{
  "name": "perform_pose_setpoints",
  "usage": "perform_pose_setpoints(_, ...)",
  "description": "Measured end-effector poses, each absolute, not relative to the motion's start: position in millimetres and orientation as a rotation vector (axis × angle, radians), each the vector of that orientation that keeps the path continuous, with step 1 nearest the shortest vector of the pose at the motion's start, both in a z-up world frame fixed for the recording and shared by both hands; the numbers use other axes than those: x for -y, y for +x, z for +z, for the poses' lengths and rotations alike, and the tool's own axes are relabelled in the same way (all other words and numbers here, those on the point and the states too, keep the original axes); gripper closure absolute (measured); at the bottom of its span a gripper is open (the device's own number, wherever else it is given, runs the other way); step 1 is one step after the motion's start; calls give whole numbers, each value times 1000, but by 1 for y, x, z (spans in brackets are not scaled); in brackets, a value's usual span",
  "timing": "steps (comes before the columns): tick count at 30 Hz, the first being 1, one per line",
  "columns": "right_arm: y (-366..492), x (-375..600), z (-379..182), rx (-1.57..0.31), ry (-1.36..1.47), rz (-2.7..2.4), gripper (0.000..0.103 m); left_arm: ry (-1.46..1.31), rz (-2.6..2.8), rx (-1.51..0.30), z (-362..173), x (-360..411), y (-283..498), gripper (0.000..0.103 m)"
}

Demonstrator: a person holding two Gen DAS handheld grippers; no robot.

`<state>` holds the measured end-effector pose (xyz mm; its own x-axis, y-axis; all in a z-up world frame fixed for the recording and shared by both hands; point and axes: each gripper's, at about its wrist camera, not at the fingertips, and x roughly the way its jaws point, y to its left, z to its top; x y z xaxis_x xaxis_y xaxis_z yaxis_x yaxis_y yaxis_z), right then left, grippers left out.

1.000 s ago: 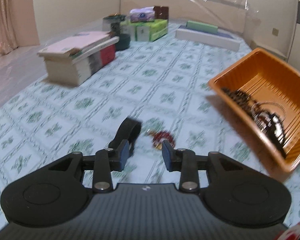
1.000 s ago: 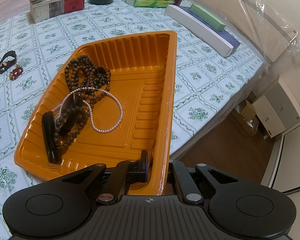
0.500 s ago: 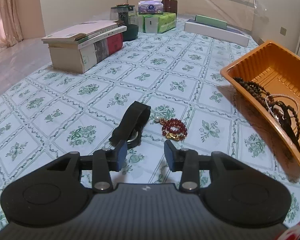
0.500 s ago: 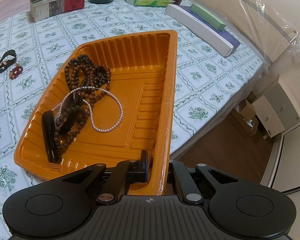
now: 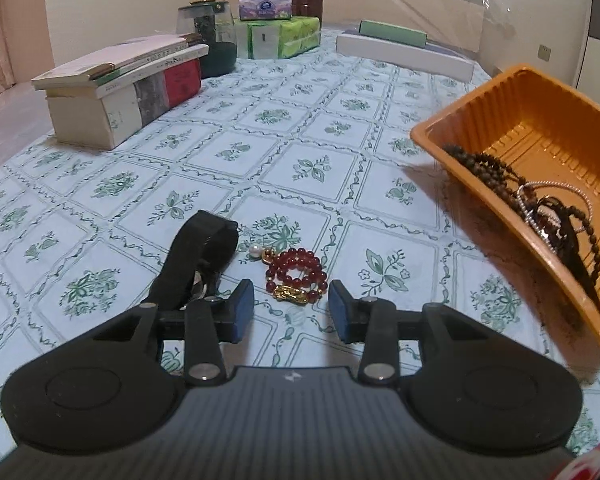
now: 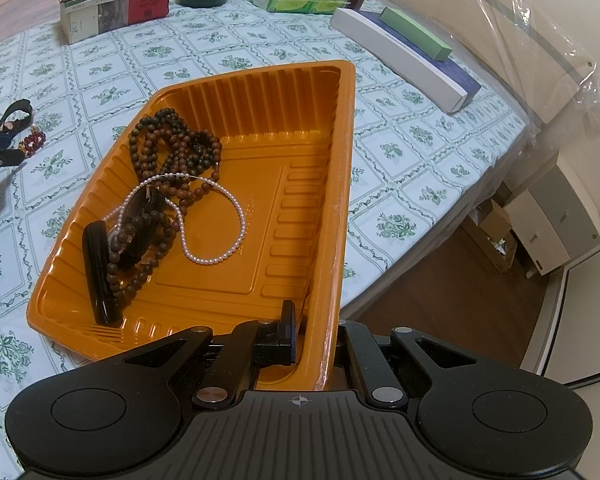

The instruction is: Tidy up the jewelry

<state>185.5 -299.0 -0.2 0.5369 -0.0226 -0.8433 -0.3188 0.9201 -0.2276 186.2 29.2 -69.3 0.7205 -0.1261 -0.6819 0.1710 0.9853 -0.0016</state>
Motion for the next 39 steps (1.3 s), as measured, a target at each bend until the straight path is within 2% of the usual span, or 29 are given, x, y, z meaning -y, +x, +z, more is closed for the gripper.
perform_pose_setpoints(11,186,299,-1,-997,-381,179,98,107,-189,-732,-78,-27,192,66)
perform_pose_setpoints(12,186,300,-1,-996,-381,178,98,107,-192,-735,-78,-27,192,68)
perform_pose_setpoints(14,186,300,-1,-997,-381,178,98,106,-201,-740,-76,-26,192,79)
perform_pose_setpoints(18,186,300,-1,-997,-381,179,98,130,-200,-738,-75,-22,185,84)
perform_pose_setpoints(19,186,299,-1,-997,-381,179,98,126,-204,-740,-74,-22,182,91)
perform_pose_setpoints(20,186,299,-1,-997,-380,179,98,124,-204,-740,-74,-22,180,95)
perform_pose_setpoints(39,185,300,0,-995,-378,178,98,30,-214,-714,-45,-31,151,95)
